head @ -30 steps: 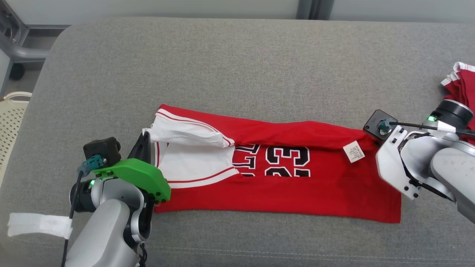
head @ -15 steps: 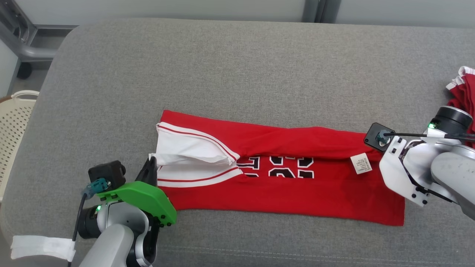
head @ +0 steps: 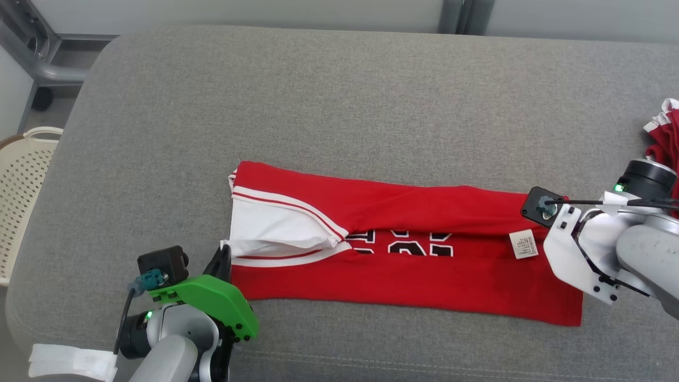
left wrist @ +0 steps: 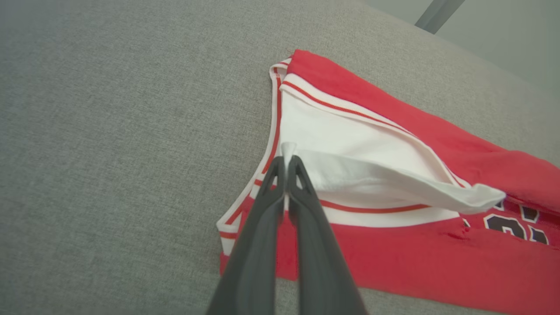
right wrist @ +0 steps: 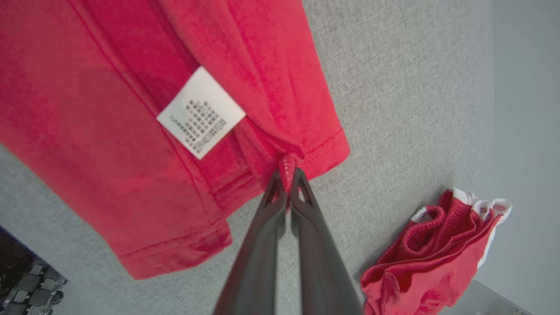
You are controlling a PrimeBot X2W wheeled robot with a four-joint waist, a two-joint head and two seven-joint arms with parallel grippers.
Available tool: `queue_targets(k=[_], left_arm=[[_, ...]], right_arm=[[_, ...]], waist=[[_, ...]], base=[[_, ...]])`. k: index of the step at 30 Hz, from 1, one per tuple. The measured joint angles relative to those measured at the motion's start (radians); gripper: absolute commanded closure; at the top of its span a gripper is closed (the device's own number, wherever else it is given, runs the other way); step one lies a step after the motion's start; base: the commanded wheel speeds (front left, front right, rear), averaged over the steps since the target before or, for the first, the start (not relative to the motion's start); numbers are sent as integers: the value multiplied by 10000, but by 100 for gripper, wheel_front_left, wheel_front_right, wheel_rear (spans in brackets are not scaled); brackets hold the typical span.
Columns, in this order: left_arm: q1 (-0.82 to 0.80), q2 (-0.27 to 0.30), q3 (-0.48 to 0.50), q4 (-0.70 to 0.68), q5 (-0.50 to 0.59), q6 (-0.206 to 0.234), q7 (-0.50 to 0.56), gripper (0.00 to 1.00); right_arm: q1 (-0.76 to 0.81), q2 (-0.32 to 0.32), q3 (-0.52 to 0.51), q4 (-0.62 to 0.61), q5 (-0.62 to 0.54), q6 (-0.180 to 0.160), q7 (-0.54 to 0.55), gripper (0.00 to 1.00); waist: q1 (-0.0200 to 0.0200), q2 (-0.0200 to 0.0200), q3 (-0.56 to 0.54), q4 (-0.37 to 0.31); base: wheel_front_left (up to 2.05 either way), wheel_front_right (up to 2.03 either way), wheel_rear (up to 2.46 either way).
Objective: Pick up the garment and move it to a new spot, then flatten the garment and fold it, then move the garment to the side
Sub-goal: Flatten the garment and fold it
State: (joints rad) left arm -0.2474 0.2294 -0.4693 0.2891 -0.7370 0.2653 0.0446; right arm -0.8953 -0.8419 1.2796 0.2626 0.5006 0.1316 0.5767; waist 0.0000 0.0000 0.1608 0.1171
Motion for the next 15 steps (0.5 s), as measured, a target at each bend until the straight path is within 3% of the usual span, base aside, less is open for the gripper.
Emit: queue_targets(k=[7, 8, 9, 15], left_arm=[[128, -46, -165, 150, -17, -17, 75, 100], [135, -38, -232, 186, -19, -82, 161, 73], [149, -31, -303, 213, -13, -130, 199, 0], [176, 75, -468, 407, 92, -178, 255, 0]], right_arm=[[398, -63, 15, -194, 71, 0, 360, 99], [450, -86, 15, -194, 127, 0, 393, 40], [492, -100, 21, -182, 192, 0, 372, 0], [492, -54, 21, 136, 564, 0, -174, 0]], waist=[[0, 0, -46, 75], [0, 0, -62, 82], [0, 0, -78, 88], [0, 0, -222, 70]], base=[[0, 0, 0], [0, 0, 0], [0, 0, 0], [0, 0, 0]])
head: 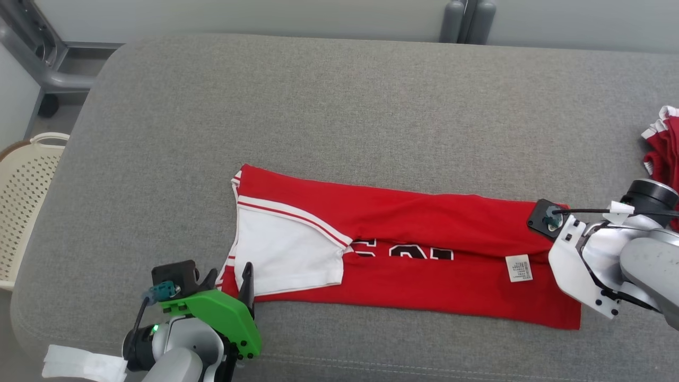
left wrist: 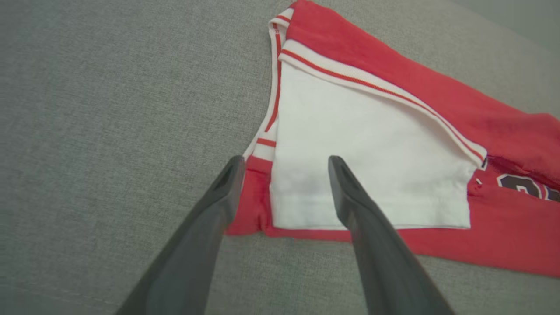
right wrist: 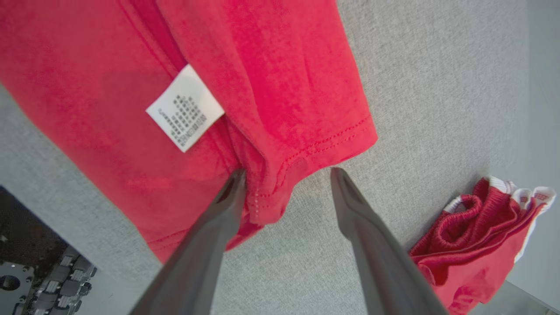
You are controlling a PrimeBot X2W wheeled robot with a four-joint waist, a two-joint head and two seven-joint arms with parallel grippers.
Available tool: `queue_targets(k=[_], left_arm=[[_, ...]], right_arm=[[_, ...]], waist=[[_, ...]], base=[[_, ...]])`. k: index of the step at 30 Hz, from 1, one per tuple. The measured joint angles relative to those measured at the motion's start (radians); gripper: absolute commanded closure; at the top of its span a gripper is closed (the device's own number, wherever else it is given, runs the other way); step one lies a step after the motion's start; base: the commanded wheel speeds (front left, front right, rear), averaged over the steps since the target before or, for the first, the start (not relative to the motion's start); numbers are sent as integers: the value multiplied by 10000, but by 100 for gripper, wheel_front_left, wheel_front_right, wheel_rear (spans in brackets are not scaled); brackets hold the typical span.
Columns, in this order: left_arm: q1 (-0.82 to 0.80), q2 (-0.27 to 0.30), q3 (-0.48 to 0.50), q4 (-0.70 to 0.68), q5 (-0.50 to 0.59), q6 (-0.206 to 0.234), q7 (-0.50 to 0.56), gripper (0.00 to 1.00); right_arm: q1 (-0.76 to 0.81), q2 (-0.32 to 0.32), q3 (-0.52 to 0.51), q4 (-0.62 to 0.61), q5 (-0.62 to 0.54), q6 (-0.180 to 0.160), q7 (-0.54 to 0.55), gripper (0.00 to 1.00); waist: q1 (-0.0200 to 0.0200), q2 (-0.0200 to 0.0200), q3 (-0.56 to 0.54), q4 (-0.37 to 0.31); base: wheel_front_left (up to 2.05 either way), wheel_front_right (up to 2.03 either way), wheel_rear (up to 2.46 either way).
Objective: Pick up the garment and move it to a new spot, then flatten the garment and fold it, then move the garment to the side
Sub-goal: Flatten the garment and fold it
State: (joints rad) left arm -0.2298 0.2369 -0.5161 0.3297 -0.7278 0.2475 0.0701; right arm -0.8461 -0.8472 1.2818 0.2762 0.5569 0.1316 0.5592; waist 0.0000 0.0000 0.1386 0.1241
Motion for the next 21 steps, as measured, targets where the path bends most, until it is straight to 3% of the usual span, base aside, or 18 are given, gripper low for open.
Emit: queue_targets(k=[4, 8, 15, 21], left_arm=[[161, 167, 4, 56, 75, 50, -127, 0], [249, 418, 23, 0, 259, 4, -472, 0], [392, 616, 405, -280, 598, 182, -1962, 0], [482, 627, 491, -504, 1020, 151, -2976, 0]], right_arm=[[61, 98, -318, 278, 334, 0, -633, 0], [661, 307, -1306, 570, 600, 0, -1519, 0], [2312, 1306, -4320, 1436, 161, 0, -3292, 0], [4127, 2842, -7434, 1710, -830, -2, -4571, 0]], waist=[[0, 0, -162, -32], [0, 0, -373, -63], [0, 0, -787, -155], [0, 0, -1196, -254]], base=[[0, 0, 0], [0, 0, 0], [0, 0, 0], [0, 0, 0]])
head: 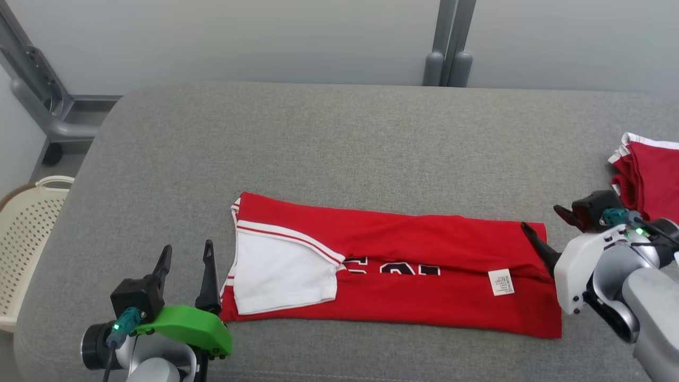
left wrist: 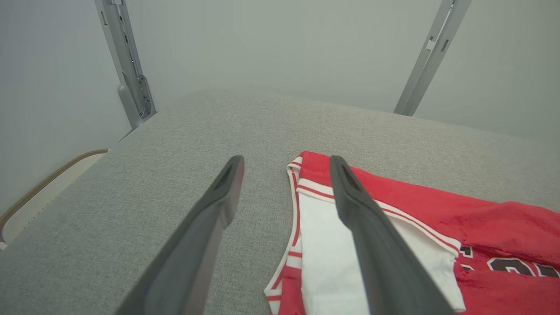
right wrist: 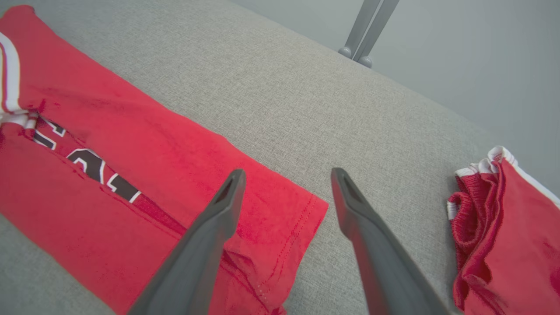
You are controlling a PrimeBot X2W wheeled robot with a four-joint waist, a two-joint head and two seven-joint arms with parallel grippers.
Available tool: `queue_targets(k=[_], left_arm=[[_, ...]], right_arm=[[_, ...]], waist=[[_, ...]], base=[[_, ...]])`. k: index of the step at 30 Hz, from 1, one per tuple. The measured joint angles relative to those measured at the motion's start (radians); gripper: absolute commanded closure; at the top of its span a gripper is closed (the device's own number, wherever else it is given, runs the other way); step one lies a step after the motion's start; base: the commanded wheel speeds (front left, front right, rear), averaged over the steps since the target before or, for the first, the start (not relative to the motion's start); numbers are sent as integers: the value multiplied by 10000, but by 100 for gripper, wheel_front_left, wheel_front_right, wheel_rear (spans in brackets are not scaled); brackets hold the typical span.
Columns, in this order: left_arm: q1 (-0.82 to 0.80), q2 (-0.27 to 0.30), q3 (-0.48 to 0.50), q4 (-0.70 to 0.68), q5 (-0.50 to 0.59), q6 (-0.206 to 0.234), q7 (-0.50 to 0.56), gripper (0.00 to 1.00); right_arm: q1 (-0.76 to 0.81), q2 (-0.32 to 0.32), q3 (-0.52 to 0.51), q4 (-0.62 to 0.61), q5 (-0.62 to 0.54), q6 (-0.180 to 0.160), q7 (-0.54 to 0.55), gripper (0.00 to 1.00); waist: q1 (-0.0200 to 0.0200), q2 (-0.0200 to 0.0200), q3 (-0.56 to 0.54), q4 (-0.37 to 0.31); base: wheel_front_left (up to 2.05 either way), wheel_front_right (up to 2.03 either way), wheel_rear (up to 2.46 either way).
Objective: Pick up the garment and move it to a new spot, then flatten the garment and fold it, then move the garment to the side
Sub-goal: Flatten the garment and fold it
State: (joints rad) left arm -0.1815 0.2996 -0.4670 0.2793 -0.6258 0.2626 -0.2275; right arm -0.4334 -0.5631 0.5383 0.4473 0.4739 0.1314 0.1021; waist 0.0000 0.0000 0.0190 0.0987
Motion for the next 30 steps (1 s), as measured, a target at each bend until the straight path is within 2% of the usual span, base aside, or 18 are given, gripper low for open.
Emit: queue_targets(k=[7, 12, 15, 22, 26, 30], left_arm=[[318, -50, 263, -61, 268, -171, -291, 0], [553, -169, 387, -29, 372, -408, -324, 0], [667, -222, 502, -23, 445, -554, -337, 0], [1115, -479, 1348, -203, 552, -788, -349, 0], [1416, -508, 1693, -485, 782, -1434, -349, 0], [1709, -527, 2086, -631, 1191, -1848, -351, 0]], right_arm=[[2021, 2153, -3170, -825, -1210, 0, -938, 0], [3036, 3469, -4585, -1774, -1850, 0, -1312, 0], [3442, 4008, -5124, -2234, -2136, 0, -1425, 0], [4043, 4784, -5829, -2784, -2295, 0, -1804, 0], [4276, 4959, -5871, -2784, -2236, 0, -1965, 0], [4409, 5056, -5720, -2717, -2282, 0, -2044, 0]], waist=[[0, 0, -452, -199], [0, 0, -656, -411], [0, 0, -772, -529], [0, 0, -1006, -770], [0, 0, -1101, -851], [0, 0, -1123, -843]], base=[[0, 0, 0], [0, 0, 0], [0, 0, 0], [0, 0, 0], [0, 0, 0], [0, 0, 0]])
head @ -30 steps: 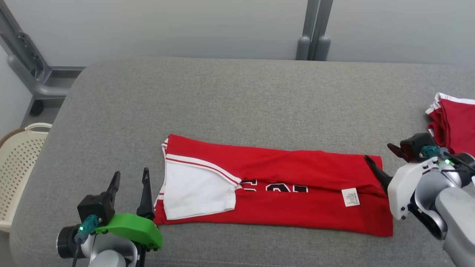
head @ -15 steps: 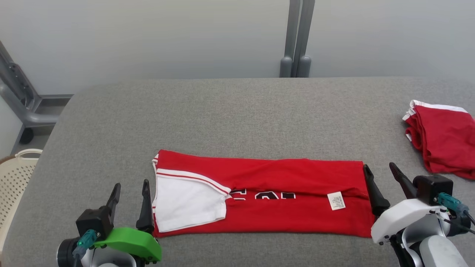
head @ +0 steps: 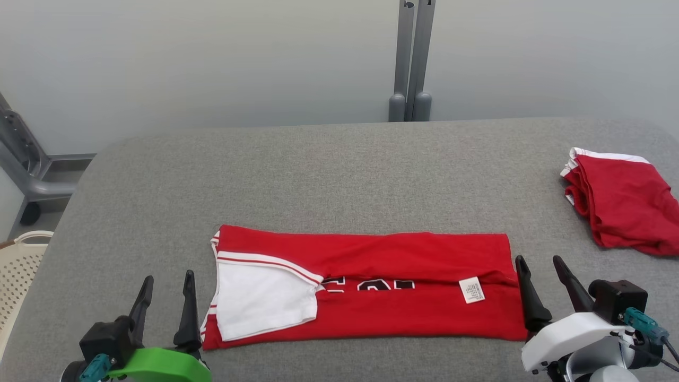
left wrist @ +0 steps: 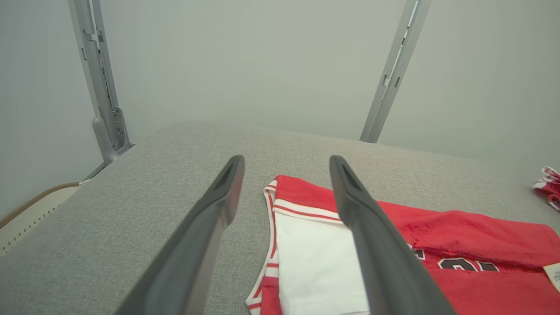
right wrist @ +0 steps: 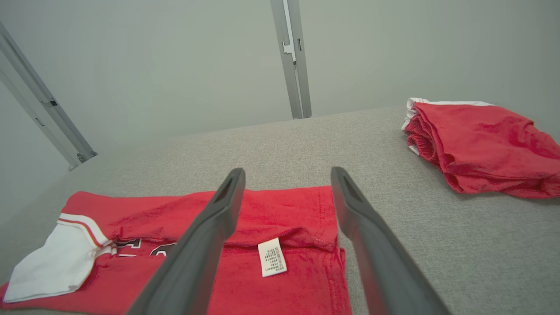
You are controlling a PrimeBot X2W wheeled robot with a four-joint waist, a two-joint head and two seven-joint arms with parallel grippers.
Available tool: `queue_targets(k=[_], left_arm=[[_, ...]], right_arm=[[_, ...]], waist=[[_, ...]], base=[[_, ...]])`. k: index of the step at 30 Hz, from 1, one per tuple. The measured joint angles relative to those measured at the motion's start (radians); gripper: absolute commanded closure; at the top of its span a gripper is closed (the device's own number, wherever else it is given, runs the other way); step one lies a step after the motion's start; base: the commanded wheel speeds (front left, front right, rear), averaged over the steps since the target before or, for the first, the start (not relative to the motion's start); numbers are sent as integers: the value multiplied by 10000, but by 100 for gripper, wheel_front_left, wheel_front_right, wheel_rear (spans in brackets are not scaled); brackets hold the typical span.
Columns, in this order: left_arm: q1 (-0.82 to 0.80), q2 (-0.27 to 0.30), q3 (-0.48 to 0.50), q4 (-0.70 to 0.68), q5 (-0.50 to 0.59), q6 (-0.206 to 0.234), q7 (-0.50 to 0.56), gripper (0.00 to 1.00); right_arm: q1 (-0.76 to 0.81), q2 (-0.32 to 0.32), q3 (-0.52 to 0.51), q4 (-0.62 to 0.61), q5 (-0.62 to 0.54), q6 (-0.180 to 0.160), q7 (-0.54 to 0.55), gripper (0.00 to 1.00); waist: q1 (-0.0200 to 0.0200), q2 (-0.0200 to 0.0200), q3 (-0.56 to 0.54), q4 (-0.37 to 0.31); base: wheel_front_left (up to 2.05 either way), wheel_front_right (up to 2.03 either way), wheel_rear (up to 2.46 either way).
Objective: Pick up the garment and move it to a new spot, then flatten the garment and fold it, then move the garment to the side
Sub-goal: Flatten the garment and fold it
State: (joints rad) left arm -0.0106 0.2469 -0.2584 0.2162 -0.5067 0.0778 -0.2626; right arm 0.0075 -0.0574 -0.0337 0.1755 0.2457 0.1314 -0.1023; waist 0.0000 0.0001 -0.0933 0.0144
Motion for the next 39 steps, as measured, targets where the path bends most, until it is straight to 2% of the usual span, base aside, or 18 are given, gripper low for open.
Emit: queue_targets(k=[7, 23, 29, 35, 39], left_arm=[[268, -31, 259, 144, 838, -165, 2, 0], [380, -493, 683, 36, 1423, -309, 2, 0], [376, -612, 685, 109, 1607, -508, 2, 0], [229, -662, 723, 276, 1708, -779, 2, 0], [82, -750, 662, 347, 1858, -915, 2, 0]], right_arm=[[19, 61, 408, 153, -290, 0, -50, 0], [-84, -29, 807, 286, -696, -2, 384, 0], [-661, -389, 468, 364, -731, -2, 2263, 0], [-1522, -470, -679, 963, -1064, -2, 4201, 0], [-2079, -238, -1511, 1369, -1195, -6, 4771, 0]], waist=[[0, 0, 70, -78], [0, 0, 230, -128], [0, 0, 347, -165], [0, 0, 575, -140], [0, 0, 752, -9]], base=[[0, 0, 0], [0, 0, 0], [0, 0, 0], [0, 0, 0], [0, 0, 0]])
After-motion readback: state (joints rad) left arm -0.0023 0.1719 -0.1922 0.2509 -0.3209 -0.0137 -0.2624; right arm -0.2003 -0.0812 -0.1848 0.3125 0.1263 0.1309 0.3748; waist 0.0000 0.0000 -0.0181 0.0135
